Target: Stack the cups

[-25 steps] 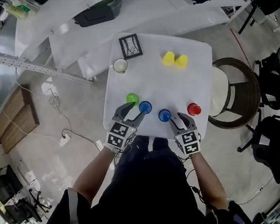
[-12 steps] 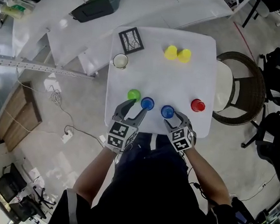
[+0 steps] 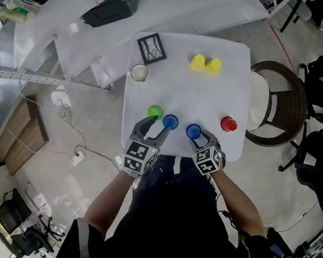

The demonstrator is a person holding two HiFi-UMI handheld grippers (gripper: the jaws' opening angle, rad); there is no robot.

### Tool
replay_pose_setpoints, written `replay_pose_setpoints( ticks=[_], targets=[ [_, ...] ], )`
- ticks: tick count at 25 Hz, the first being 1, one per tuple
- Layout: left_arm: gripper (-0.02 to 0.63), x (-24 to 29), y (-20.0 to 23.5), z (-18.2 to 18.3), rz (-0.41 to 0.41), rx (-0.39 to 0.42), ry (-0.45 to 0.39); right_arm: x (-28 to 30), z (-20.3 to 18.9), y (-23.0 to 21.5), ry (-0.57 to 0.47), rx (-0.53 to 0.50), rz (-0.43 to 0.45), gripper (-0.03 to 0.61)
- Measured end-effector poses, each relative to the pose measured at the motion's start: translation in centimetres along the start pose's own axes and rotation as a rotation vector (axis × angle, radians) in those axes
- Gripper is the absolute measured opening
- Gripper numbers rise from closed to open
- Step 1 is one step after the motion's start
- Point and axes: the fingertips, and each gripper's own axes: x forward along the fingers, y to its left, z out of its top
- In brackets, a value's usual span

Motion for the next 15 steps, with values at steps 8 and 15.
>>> replay_pose_setpoints(
  ticks=[8,15],
  targets=[
    [0.207,0.9,0.0,1.4,-0.020,0.008,-0.014,-1.2,2.0,-2.3,-0.036,0.063,-0.022,0.207],
    [0.206,1.8,0.4,3.7,-0.016,0.011,-0.040,-3.8,6.6,-8.3,-0.132,0.163,-0.092,0.206]
  ],
)
